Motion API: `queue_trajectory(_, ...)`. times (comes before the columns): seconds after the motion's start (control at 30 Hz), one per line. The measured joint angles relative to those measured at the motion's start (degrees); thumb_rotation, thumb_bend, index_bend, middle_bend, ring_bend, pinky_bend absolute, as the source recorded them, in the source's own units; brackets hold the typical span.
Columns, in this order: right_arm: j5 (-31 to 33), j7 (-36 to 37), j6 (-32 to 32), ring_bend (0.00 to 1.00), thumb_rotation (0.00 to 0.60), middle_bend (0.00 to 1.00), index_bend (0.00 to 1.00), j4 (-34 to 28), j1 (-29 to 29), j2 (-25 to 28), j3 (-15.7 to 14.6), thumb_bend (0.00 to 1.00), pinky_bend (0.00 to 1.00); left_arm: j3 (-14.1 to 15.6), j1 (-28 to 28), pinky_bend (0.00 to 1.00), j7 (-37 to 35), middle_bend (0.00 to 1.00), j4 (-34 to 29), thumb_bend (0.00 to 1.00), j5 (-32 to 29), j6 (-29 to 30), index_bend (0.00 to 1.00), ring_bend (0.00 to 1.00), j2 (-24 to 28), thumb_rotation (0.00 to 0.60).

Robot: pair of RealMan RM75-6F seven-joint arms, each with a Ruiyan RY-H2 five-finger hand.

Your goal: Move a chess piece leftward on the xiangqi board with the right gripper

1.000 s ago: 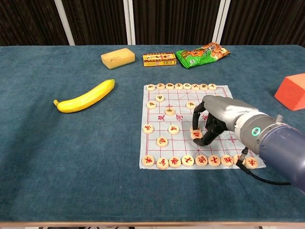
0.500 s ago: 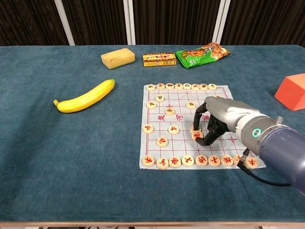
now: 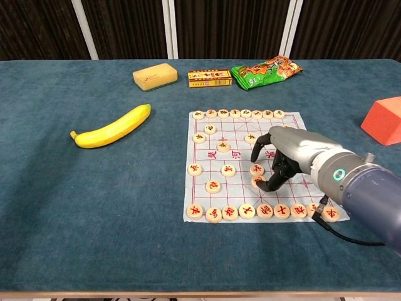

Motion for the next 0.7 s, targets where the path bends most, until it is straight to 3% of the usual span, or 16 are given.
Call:
queue_trajectory(0.27, -1.1, 0.5, 0.6, 1.0, 0.6, 1.0, 0.24, -1.8, -0.4, 0.8, 0.4, 0.4, 1.0, 0.0, 0.1, 0.0, -0.1, 0.0, -0.2, 0.0, 0.1, 0.1, 0.0, 0.0, 0.0, 0.6)
queue_trajectory(0.57, -5.8, 1.7, 2.8, 1.0, 0.6, 1.0, 0.15, -6.0, -1.1, 3.2, 0.8, 0.4, 0.82, 0.1, 0.1, 0.0, 0.0, 0.0, 0.0, 0.0, 0.3, 0.3, 0.0, 0.0, 0.1, 0.6)
queue_trajectory(0.63, -8.1, 2.3, 3.9, 0.96, 0.6, 0.97, 0.12, -7.8, -1.6, 5.0, 0.8, 0.4, 0.78, 0.1, 0.1, 0.0, 0.1, 0.0, 0.1, 0.0, 0.4, 0.4, 0.0, 0.0, 0.1, 0.6)
queue_trajectory(0.7, -10.0, 2.9, 4.7, 0.87, 0.6, 0.87, 0.08, -9.6, -2.2, 7.0, 0.7, 0.41, 0.74, 0.1, 0.2, 0.0, 0.2, 0.0, 0.2, 0.0, 0.5, 0.6, 0.0, 0.0, 0.1, 0.6)
